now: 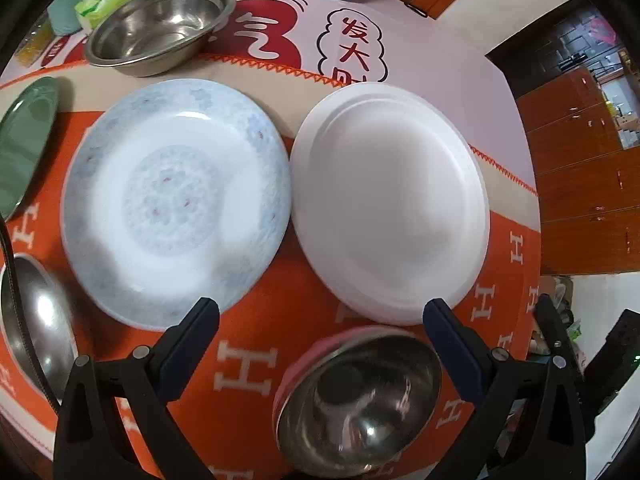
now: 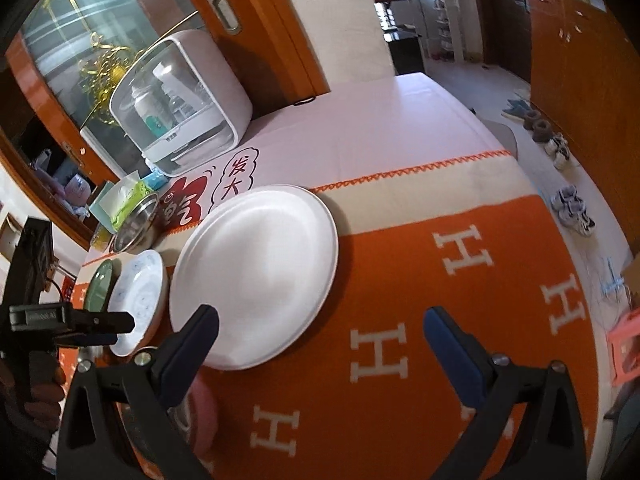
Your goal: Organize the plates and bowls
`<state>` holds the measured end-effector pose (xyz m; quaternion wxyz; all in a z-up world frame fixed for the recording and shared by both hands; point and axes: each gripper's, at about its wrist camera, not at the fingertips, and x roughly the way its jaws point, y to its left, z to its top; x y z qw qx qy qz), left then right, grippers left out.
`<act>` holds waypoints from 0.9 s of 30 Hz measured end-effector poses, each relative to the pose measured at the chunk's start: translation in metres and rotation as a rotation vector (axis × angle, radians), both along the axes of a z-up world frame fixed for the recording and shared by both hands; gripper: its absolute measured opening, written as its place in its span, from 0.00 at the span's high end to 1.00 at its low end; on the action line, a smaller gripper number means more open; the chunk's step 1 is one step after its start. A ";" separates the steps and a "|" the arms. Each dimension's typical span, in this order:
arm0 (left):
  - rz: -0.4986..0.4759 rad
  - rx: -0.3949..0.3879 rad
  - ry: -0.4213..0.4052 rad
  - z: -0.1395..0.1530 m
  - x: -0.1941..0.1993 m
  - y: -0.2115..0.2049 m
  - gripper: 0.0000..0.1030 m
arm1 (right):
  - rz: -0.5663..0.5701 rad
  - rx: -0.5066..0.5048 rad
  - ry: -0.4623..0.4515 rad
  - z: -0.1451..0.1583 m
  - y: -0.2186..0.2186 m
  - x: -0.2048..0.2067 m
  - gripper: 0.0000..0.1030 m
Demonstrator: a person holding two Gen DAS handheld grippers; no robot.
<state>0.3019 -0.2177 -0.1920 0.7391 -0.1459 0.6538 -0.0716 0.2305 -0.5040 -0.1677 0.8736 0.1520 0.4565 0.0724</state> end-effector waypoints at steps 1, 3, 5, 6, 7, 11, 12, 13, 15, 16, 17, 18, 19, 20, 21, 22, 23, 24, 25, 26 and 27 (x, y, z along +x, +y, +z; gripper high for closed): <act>-0.002 -0.011 -0.003 -0.003 0.002 0.000 0.02 | 0.005 0.002 -0.006 -0.003 0.001 0.002 0.01; -0.008 -0.027 -0.007 -0.008 0.007 -0.001 0.05 | 0.017 0.017 -0.012 -0.012 0.005 0.007 0.01; -0.017 -0.034 -0.012 -0.011 0.011 -0.003 0.05 | 0.029 0.032 -0.010 -0.019 0.007 0.011 0.06; -0.022 -0.032 -0.013 -0.014 0.013 -0.004 0.07 | 0.038 0.038 -0.006 -0.022 0.009 0.013 0.08; -0.026 -0.033 -0.014 -0.016 0.015 -0.004 0.09 | 0.054 0.044 -0.001 -0.026 0.012 0.015 0.11; -0.028 -0.018 0.003 -0.027 0.022 -0.005 0.17 | 0.080 0.031 0.008 -0.037 0.018 0.022 0.18; -0.027 -0.011 0.002 -0.029 0.023 -0.005 0.21 | 0.083 0.036 0.011 -0.040 0.018 0.023 0.20; -0.027 -0.006 0.003 -0.031 0.026 -0.004 0.22 | 0.082 0.036 0.014 -0.042 0.019 0.024 0.23; -0.022 -0.005 0.004 -0.033 0.028 -0.003 0.27 | 0.081 0.041 0.017 -0.046 0.019 0.025 0.27; -0.019 0.000 0.006 -0.034 0.030 -0.002 0.28 | 0.082 0.044 0.019 -0.048 0.019 0.026 0.30; -0.020 0.003 0.008 -0.035 0.030 -0.001 0.31 | 0.082 0.046 0.023 -0.051 0.018 0.027 0.32; -0.022 0.001 0.011 -0.034 0.030 0.000 0.33 | 0.083 0.045 0.026 -0.052 0.019 0.028 0.33; -0.020 -0.003 0.015 -0.033 0.030 0.002 0.34 | 0.084 0.044 0.028 -0.053 0.020 0.029 0.34; -0.012 -0.017 0.017 -0.031 0.029 0.004 0.34 | 0.084 0.041 0.031 -0.055 0.020 0.029 0.34; -0.002 -0.037 0.019 -0.029 0.028 0.007 0.34 | 0.083 0.041 0.031 -0.055 0.020 0.030 0.35; 0.001 -0.049 0.021 -0.026 0.024 0.010 0.34 | 0.083 0.043 0.029 -0.056 0.020 0.030 0.35; -0.001 -0.057 0.025 -0.024 0.023 0.010 0.34 | 0.082 0.042 0.030 -0.057 0.020 0.031 0.35; -0.005 -0.060 0.025 -0.023 0.022 0.010 0.35 | 0.082 0.042 0.031 -0.058 0.020 0.032 0.35; -0.008 -0.062 0.025 -0.021 0.021 0.010 0.35 | 0.083 0.044 0.032 -0.059 0.020 0.033 0.36; -0.008 -0.065 0.024 -0.020 0.021 0.010 0.35 | 0.083 0.043 0.033 -0.060 0.021 0.033 0.39; -0.009 -0.075 0.022 -0.019 0.020 0.010 0.35 | 0.082 0.040 0.034 -0.061 0.022 0.034 0.40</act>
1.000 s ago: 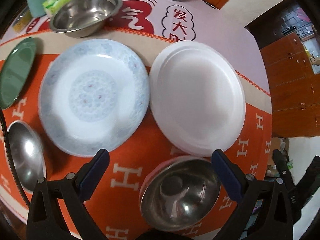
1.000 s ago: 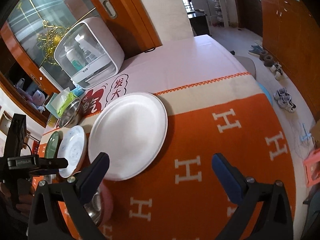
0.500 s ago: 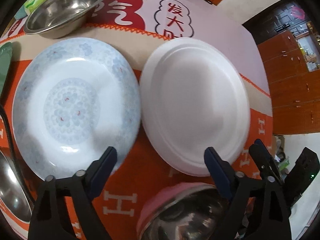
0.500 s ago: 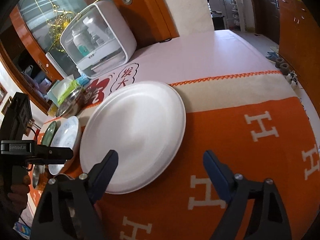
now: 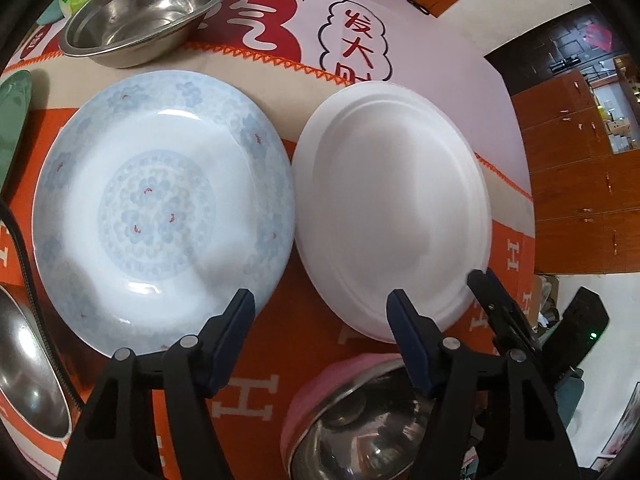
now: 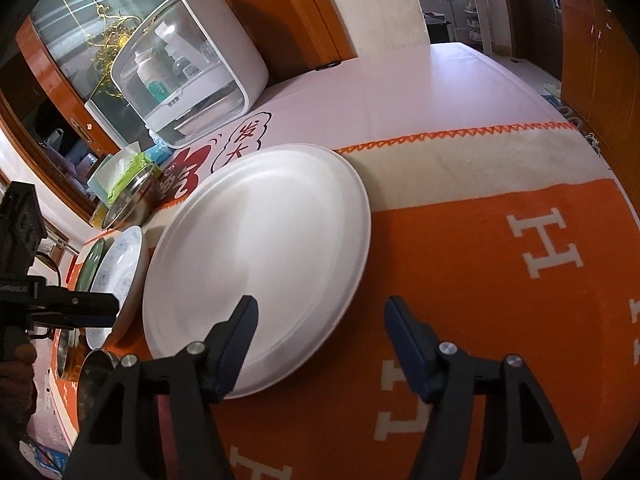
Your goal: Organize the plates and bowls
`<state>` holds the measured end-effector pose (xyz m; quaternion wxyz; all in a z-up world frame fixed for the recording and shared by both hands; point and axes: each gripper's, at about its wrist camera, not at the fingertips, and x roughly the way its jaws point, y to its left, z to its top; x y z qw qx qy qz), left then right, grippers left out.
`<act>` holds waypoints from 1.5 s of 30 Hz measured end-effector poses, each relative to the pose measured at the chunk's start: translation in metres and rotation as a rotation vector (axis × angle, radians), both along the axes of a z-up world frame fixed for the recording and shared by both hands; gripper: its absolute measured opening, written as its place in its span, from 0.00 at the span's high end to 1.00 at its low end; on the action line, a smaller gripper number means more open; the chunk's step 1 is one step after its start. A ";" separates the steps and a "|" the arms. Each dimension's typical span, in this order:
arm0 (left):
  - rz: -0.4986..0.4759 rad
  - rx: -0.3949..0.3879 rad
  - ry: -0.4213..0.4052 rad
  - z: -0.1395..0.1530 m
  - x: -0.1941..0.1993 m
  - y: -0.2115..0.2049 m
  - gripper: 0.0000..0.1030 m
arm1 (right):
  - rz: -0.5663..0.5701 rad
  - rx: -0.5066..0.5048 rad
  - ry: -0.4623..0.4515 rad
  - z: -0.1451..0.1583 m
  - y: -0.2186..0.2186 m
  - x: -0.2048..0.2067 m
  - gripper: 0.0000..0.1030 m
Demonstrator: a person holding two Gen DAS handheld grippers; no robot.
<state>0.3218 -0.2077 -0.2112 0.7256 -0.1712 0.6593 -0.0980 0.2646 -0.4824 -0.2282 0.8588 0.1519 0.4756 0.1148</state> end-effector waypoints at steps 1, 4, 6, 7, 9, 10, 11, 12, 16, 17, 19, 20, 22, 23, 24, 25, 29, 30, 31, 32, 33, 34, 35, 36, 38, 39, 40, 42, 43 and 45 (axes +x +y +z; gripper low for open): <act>-0.001 -0.001 -0.002 0.001 0.000 -0.001 0.36 | -0.001 -0.002 -0.005 0.000 0.000 0.000 0.41; -0.020 0.025 0.004 0.003 -0.001 -0.004 0.42 | 0.002 -0.003 -0.007 0.000 0.002 0.000 0.43; -0.027 -0.003 0.003 0.005 -0.003 -0.006 0.43 | 0.002 0.000 -0.006 0.000 0.001 0.001 0.43; -0.031 -0.008 0.008 0.004 -0.003 -0.007 0.43 | 0.001 0.001 -0.007 0.000 0.002 0.002 0.43; -0.038 -0.007 0.018 0.003 -0.003 -0.008 0.46 | 0.002 0.000 -0.006 -0.001 0.002 0.002 0.43; -0.038 -0.009 0.027 0.001 -0.003 -0.009 0.47 | 0.002 -0.001 -0.006 0.000 0.002 0.002 0.44; -0.039 -0.018 0.034 -0.001 -0.003 -0.010 0.47 | 0.003 -0.002 -0.005 -0.001 0.002 0.002 0.46; -0.038 -0.018 0.037 -0.002 -0.003 -0.011 0.48 | 0.003 -0.001 -0.004 -0.001 0.001 0.002 0.47; -0.028 0.000 0.060 -0.012 -0.001 -0.011 0.51 | 0.001 -0.005 -0.005 -0.001 0.002 0.003 0.50; -0.022 -0.004 0.066 -0.015 0.000 -0.011 0.52 | 0.000 -0.004 -0.006 -0.001 0.001 0.003 0.50; -0.016 -0.002 0.067 -0.020 0.002 -0.012 0.54 | -0.001 -0.004 -0.009 -0.001 0.001 0.003 0.51; -0.020 -0.003 0.058 -0.020 0.003 -0.014 0.57 | -0.001 -0.005 -0.009 -0.002 0.001 0.003 0.52; -0.034 0.003 0.049 -0.023 0.004 -0.018 0.57 | -0.001 -0.010 -0.014 -0.002 0.001 0.004 0.54; -0.049 0.017 0.045 -0.025 0.004 -0.022 0.57 | -0.001 -0.012 -0.016 -0.002 0.001 0.005 0.55; -0.056 0.027 0.044 -0.026 0.005 -0.024 0.57 | -0.001 -0.016 -0.017 -0.003 0.002 0.005 0.55; -0.059 0.036 0.045 -0.027 0.007 -0.025 0.57 | -0.002 -0.020 -0.019 -0.003 0.002 0.005 0.58; -0.060 0.058 0.040 -0.033 0.011 -0.029 0.59 | -0.002 -0.037 -0.022 -0.003 0.001 0.005 0.64; -0.060 0.061 0.040 -0.034 0.012 -0.030 0.60 | -0.001 -0.039 -0.021 -0.003 0.000 0.006 0.65; -0.061 0.063 0.040 -0.035 0.012 -0.031 0.60 | 0.001 -0.040 -0.021 -0.003 0.000 0.005 0.66; -0.061 0.066 0.041 -0.036 0.013 -0.032 0.61 | 0.003 -0.039 -0.024 -0.004 -0.001 0.006 0.67; -0.060 0.066 0.039 -0.037 0.015 -0.035 0.61 | 0.005 -0.040 -0.027 -0.004 -0.001 0.006 0.68; -0.061 0.066 0.034 -0.037 0.016 -0.036 0.61 | 0.007 -0.042 -0.029 -0.004 -0.001 0.006 0.69; -0.063 0.066 0.030 -0.037 0.016 -0.037 0.61 | 0.010 -0.044 -0.030 -0.004 -0.001 0.006 0.69; -0.066 0.068 0.027 -0.038 0.016 -0.039 0.61 | 0.014 -0.048 -0.031 -0.004 0.000 0.006 0.70; -0.075 0.077 0.020 -0.037 0.016 -0.042 0.61 | 0.020 -0.050 -0.030 -0.004 0.001 0.006 0.72; -0.081 0.083 0.017 -0.037 0.017 -0.045 0.61 | 0.018 -0.051 -0.030 -0.004 0.001 0.006 0.72; -0.088 0.093 0.013 -0.037 0.017 -0.047 0.61 | 0.018 -0.052 -0.029 -0.003 0.001 0.005 0.72; -0.097 0.106 -0.002 -0.037 0.016 -0.052 0.62 | 0.018 -0.053 -0.030 -0.003 0.002 0.006 0.72; -0.100 0.116 -0.007 -0.036 0.016 -0.053 0.63 | 0.017 -0.055 -0.030 -0.003 0.002 0.005 0.73; -0.104 0.135 -0.017 -0.036 0.018 -0.058 0.65 | 0.016 -0.066 -0.031 -0.002 0.004 0.005 0.73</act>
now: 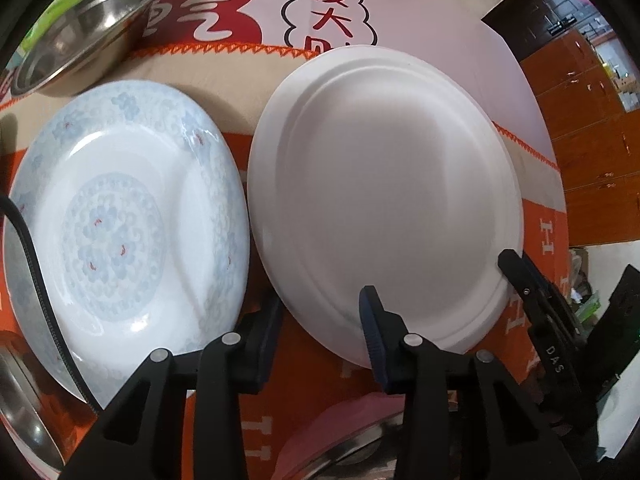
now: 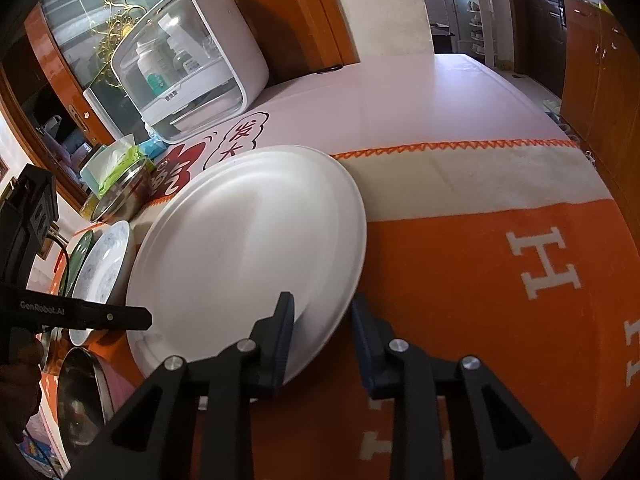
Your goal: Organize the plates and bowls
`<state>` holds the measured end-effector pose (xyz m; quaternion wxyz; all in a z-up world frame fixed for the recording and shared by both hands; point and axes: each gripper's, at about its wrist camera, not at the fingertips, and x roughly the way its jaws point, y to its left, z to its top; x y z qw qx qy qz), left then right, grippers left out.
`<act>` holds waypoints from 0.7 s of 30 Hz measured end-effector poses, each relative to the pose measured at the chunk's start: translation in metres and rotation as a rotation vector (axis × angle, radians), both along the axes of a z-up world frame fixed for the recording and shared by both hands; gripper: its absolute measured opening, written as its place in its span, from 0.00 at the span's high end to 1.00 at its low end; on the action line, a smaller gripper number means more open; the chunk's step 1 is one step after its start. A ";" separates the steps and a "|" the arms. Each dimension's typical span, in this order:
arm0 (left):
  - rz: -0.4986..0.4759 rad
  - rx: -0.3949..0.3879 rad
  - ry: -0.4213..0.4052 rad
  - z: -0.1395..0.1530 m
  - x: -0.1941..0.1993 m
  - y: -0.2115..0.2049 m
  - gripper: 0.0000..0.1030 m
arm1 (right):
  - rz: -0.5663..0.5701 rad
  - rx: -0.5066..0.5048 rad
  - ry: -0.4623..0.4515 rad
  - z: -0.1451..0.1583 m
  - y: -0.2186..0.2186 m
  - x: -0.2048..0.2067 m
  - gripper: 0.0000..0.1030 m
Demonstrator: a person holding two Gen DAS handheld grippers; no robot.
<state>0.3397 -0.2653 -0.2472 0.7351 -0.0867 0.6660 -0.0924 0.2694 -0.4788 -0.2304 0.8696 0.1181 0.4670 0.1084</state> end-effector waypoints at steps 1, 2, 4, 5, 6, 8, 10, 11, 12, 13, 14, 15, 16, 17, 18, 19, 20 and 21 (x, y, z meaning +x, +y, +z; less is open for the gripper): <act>0.001 0.004 -0.004 0.000 0.001 -0.001 0.66 | 0.000 -0.002 -0.002 0.001 0.000 0.000 0.73; 0.005 0.003 -0.009 0.000 0.000 -0.004 0.68 | -0.001 -0.007 -0.005 0.002 0.001 -0.001 0.73; 0.017 -0.011 -0.018 0.001 0.001 0.000 0.69 | -0.004 -0.011 -0.010 0.004 0.002 -0.001 0.73; 0.020 -0.015 -0.022 0.001 0.001 0.001 0.69 | -0.005 -0.015 -0.013 0.005 0.002 -0.002 0.73; 0.018 -0.018 -0.029 0.001 0.001 0.002 0.69 | -0.006 -0.024 -0.018 0.008 0.003 -0.002 0.73; 0.011 -0.022 -0.050 0.005 0.000 0.001 0.69 | -0.012 -0.038 -0.029 0.012 0.004 -0.004 0.73; -0.007 -0.025 -0.087 0.012 -0.002 0.001 0.69 | -0.024 -0.044 -0.037 0.016 0.002 -0.005 0.73; -0.019 -0.029 -0.114 0.018 -0.003 -0.002 0.69 | -0.031 -0.048 -0.041 0.018 0.001 -0.007 0.73; -0.029 -0.031 -0.132 0.022 -0.004 -0.004 0.69 | -0.038 -0.057 -0.049 0.021 0.000 -0.008 0.73; -0.040 -0.036 -0.155 0.027 -0.005 -0.007 0.69 | -0.045 -0.063 -0.055 0.025 -0.002 -0.009 0.73; -0.046 -0.041 -0.173 0.031 -0.007 -0.009 0.69 | -0.052 -0.067 -0.061 0.028 -0.004 -0.011 0.73; -0.050 -0.047 -0.187 0.035 -0.008 -0.010 0.69 | -0.061 -0.067 -0.068 0.032 -0.007 -0.013 0.73; -0.052 -0.053 -0.200 0.038 -0.010 -0.011 0.69 | -0.068 -0.068 -0.074 0.035 -0.009 -0.014 0.73; -0.052 -0.064 -0.216 0.043 -0.011 -0.011 0.69 | -0.075 -0.068 -0.083 0.039 -0.011 -0.017 0.73; -0.053 -0.069 -0.225 0.046 -0.012 -0.013 0.69 | -0.080 -0.070 -0.090 0.043 -0.011 -0.018 0.73; -0.054 -0.073 -0.234 0.049 -0.012 -0.015 0.69 | -0.084 -0.072 -0.098 0.046 -0.012 -0.020 0.73; -0.055 -0.079 -0.248 0.053 -0.015 -0.012 0.69 | -0.088 -0.073 -0.106 0.050 -0.013 -0.022 0.73; -0.054 -0.084 -0.258 0.056 -0.017 -0.011 0.69 | -0.092 -0.074 -0.115 0.055 -0.013 -0.024 0.73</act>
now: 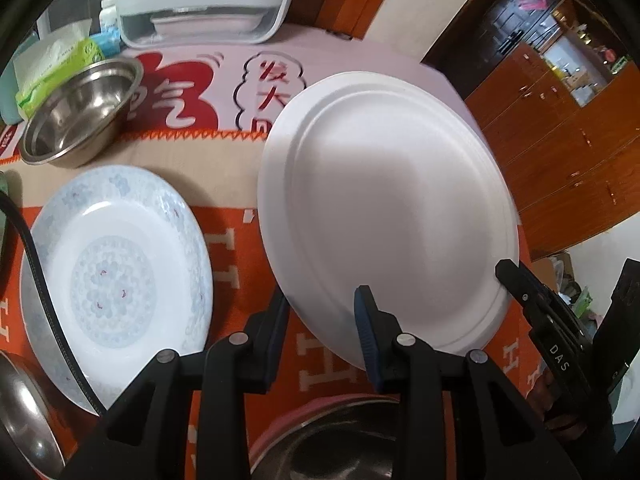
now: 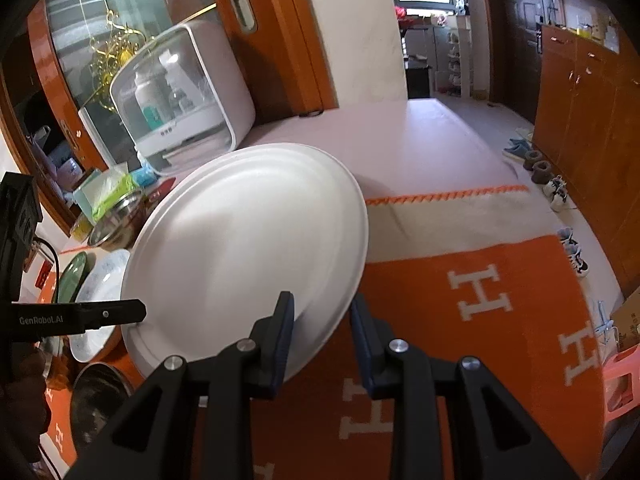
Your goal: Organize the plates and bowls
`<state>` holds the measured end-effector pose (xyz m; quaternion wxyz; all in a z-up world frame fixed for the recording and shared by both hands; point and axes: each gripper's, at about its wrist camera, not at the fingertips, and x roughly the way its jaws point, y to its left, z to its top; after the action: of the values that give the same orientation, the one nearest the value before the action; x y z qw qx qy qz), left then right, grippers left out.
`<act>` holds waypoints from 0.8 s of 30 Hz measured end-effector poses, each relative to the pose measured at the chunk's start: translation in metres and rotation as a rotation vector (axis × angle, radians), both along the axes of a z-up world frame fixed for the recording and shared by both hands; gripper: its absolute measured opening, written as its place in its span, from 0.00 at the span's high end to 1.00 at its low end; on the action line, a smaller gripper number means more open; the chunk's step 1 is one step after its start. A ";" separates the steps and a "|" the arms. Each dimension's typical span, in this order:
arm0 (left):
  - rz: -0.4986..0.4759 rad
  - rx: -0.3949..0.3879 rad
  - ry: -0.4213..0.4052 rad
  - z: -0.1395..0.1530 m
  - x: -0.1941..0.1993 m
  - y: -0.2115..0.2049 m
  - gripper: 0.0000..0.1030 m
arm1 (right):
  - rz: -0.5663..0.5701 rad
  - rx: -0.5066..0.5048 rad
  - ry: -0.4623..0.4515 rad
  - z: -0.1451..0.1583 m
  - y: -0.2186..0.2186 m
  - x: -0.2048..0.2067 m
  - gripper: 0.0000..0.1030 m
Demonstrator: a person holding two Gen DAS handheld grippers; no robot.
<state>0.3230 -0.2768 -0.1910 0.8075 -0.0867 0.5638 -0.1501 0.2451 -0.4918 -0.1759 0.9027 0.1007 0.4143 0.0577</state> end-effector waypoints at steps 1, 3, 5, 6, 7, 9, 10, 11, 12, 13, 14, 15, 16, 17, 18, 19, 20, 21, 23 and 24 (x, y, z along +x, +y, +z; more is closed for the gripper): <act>0.001 -0.004 -0.009 0.004 -0.002 0.001 0.69 | -0.003 0.001 -0.008 0.004 0.000 -0.002 0.73; 0.005 -0.012 -0.026 0.010 -0.006 0.001 0.69 | -0.006 -0.001 -0.023 0.011 0.000 -0.007 0.73; 0.008 -0.021 -0.040 0.018 -0.010 0.004 0.69 | -0.007 -0.002 -0.036 0.019 0.001 -0.011 0.73; 0.012 -0.028 -0.050 0.022 -0.013 0.005 0.69 | -0.009 -0.004 -0.044 0.023 0.002 -0.014 0.73; 0.015 -0.033 -0.056 0.025 -0.015 0.006 0.69 | -0.010 -0.004 -0.049 0.026 0.003 -0.017 0.72; 0.020 -0.042 -0.069 0.033 -0.022 0.010 0.69 | -0.016 -0.005 -0.056 0.034 0.004 -0.024 0.72; 0.023 -0.048 -0.076 0.037 -0.026 0.012 0.69 | -0.020 -0.002 -0.060 0.038 0.005 -0.029 0.73; 0.026 -0.053 -0.086 0.043 -0.032 0.013 0.69 | -0.028 0.005 -0.067 0.042 0.006 -0.035 0.72; 0.029 -0.055 -0.094 0.046 -0.037 0.015 0.69 | -0.033 0.012 -0.070 0.045 0.006 -0.039 0.72; 0.030 -0.058 -0.101 0.051 -0.041 0.016 0.69 | -0.037 0.019 -0.072 0.049 0.006 -0.045 0.72; 0.030 -0.060 -0.110 0.056 -0.047 0.018 0.69 | -0.042 0.023 -0.075 0.052 0.007 -0.051 0.72; 0.030 -0.062 -0.116 0.059 -0.051 0.020 0.69 | -0.044 0.026 -0.077 0.054 0.007 -0.056 0.72; 0.031 -0.064 -0.124 0.064 -0.057 0.022 0.69 | -0.046 0.030 -0.080 0.058 0.008 -0.062 0.72; 0.031 -0.068 -0.130 0.068 -0.062 0.024 0.69 | -0.046 0.034 -0.082 0.060 0.010 -0.066 0.72; 0.033 -0.071 -0.136 0.070 -0.066 0.026 0.69 | -0.047 0.040 -0.086 0.064 0.011 -0.072 0.72; 0.036 -0.074 -0.144 0.074 -0.072 0.029 0.69 | -0.047 0.043 -0.089 0.067 0.012 -0.076 0.72; 0.038 -0.075 -0.149 0.079 -0.079 0.031 0.69 | -0.045 0.043 -0.095 0.070 0.015 -0.082 0.72; 0.040 -0.074 -0.154 0.080 -0.082 0.033 0.69 | -0.043 0.042 -0.099 0.073 0.017 -0.086 0.72; 0.046 -0.075 -0.164 0.086 -0.094 0.038 0.69 | -0.037 0.039 -0.107 0.078 0.022 -0.094 0.72; 0.052 -0.077 -0.169 0.089 -0.100 0.041 0.69 | -0.031 0.038 -0.112 0.080 0.024 -0.099 0.72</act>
<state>0.2229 -0.2353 -0.1017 0.8519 -0.1192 0.4851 -0.1575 0.1459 -0.4674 -0.0954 0.9232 0.1207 0.3603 0.0569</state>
